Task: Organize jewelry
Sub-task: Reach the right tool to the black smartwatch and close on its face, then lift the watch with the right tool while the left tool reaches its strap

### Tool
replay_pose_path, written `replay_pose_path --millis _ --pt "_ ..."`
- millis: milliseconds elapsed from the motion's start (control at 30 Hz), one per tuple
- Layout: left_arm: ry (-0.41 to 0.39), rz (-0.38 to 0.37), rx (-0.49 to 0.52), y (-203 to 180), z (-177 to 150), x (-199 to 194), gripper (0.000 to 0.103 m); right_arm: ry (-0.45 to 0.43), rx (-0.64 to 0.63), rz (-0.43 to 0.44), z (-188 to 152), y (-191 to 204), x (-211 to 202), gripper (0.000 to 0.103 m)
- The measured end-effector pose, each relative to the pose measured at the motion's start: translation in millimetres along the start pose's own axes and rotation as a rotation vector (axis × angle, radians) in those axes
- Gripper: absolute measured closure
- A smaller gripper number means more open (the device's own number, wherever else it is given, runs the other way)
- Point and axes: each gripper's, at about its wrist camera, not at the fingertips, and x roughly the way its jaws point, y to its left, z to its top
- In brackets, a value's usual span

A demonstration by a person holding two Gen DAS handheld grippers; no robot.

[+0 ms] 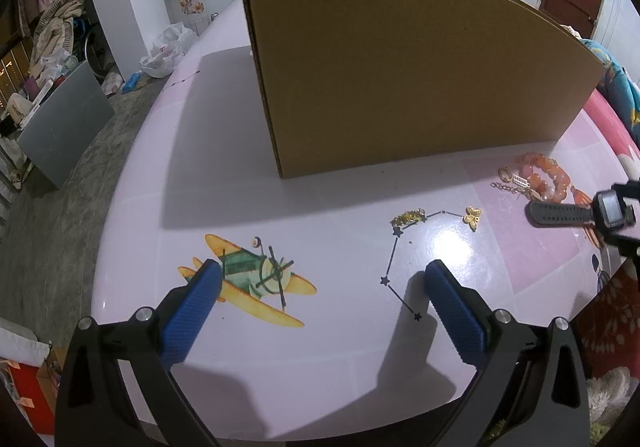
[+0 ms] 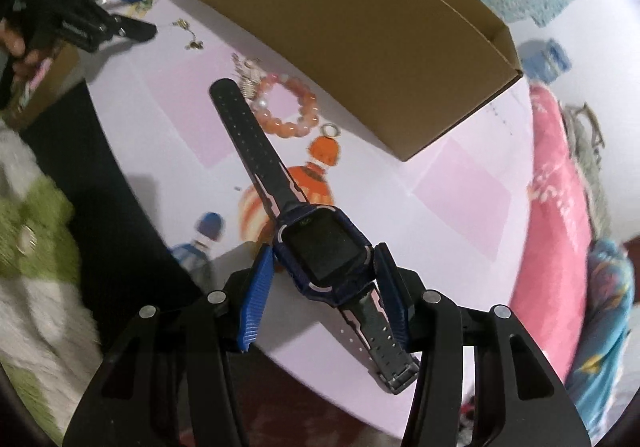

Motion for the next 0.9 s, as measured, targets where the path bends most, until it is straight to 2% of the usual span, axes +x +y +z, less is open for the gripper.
replay_pose_path --millis 300,467,567,667,733,767,833,900 --pt "0.000 0.001 0.000 0 0 0 0.004 0.016 -0.120 -0.148 -5 2 12 0.056" --pt "0.001 0.002 0.002 -1 0 0 0.004 -0.002 -0.033 -0.097 -9 -15 3 0.056" --pt "0.011 0.005 0.006 -1 2 -3 0.004 -0.021 0.109 -0.045 -9 -33 -3 0.053" --pt "-0.088 -0.072 -0.001 -3 4 -26 0.004 -0.045 0.310 0.013 -19 -54 -13 0.050" --pt "-0.145 -0.164 0.022 -12 9 -41 0.005 -0.069 0.446 0.052 -30 -65 -19 0.050" --pt "-0.157 -0.198 0.033 -16 11 -44 0.006 -0.089 0.522 0.074 -36 -69 -21 0.050" --pt "-0.161 -0.316 0.051 -31 18 -47 0.010 -0.135 0.637 0.111 -46 -75 -26 0.050" --pt "-0.121 -0.439 0.055 -48 24 -41 0.021 -0.174 0.712 0.135 -50 -78 -25 0.050"
